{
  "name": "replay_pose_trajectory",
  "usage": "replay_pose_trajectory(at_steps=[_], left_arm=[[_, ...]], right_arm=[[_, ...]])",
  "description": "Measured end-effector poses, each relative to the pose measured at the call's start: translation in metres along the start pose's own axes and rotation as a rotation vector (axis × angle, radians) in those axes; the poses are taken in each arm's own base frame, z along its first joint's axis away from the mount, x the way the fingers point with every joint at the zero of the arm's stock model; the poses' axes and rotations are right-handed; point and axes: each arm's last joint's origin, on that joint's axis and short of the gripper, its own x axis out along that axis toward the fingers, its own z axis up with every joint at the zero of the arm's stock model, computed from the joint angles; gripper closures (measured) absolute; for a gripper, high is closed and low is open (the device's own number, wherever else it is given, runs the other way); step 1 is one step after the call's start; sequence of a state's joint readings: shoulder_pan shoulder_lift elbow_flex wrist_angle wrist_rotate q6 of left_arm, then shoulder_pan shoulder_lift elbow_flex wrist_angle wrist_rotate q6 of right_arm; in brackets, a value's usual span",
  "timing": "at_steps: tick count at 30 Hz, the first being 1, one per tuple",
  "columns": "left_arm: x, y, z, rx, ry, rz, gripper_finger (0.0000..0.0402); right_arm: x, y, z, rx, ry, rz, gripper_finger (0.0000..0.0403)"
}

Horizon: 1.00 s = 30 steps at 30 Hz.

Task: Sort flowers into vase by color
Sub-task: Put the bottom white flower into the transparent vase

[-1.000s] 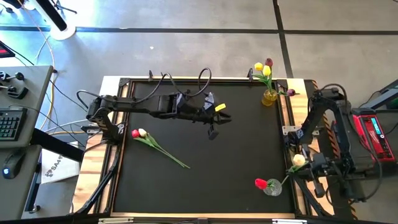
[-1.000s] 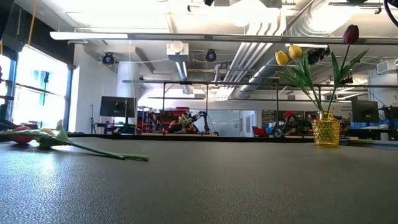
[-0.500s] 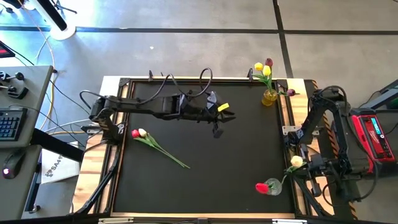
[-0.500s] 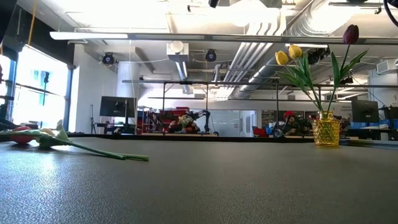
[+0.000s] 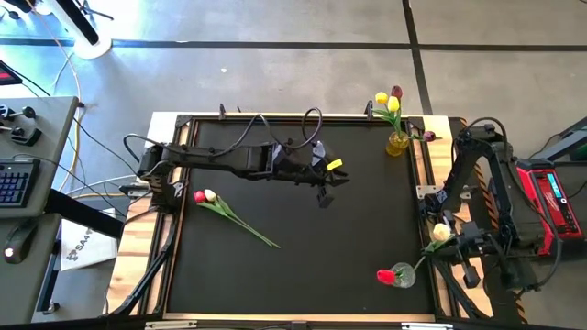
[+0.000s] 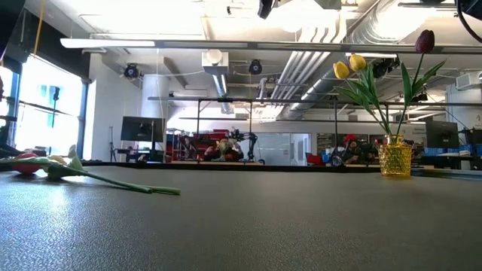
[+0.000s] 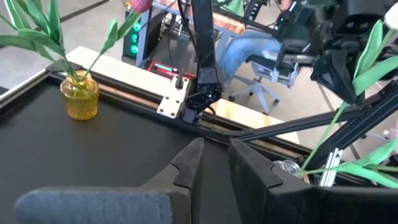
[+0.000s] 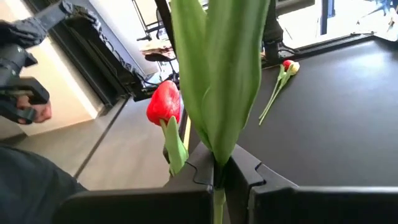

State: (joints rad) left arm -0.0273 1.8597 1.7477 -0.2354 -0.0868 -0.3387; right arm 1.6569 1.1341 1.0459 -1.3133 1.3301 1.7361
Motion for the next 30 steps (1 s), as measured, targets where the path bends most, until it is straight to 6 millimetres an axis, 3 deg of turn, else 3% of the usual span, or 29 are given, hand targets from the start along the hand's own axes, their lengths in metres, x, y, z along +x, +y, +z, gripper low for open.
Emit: replay_pose_trajectory(at_steps=[12,18,30], left_arm=[[0.0,0.0,0.0,0.0,0.002,-0.004,0.0339],[0.0,0.0,-0.001,0.034,0.009,-0.002,0.0339],[0.0,0.002,0.0,0.052,0.004,0.002,0.0339]], right_arm=[[0.0,-0.002,0.001,-0.057,0.006,-0.009,0.0403],[0.01,-0.004,-0.001,-0.039,0.133,-0.086,0.0403],[0.022,0.002,0.002,-0.056,0.133,-0.105,0.0403]])
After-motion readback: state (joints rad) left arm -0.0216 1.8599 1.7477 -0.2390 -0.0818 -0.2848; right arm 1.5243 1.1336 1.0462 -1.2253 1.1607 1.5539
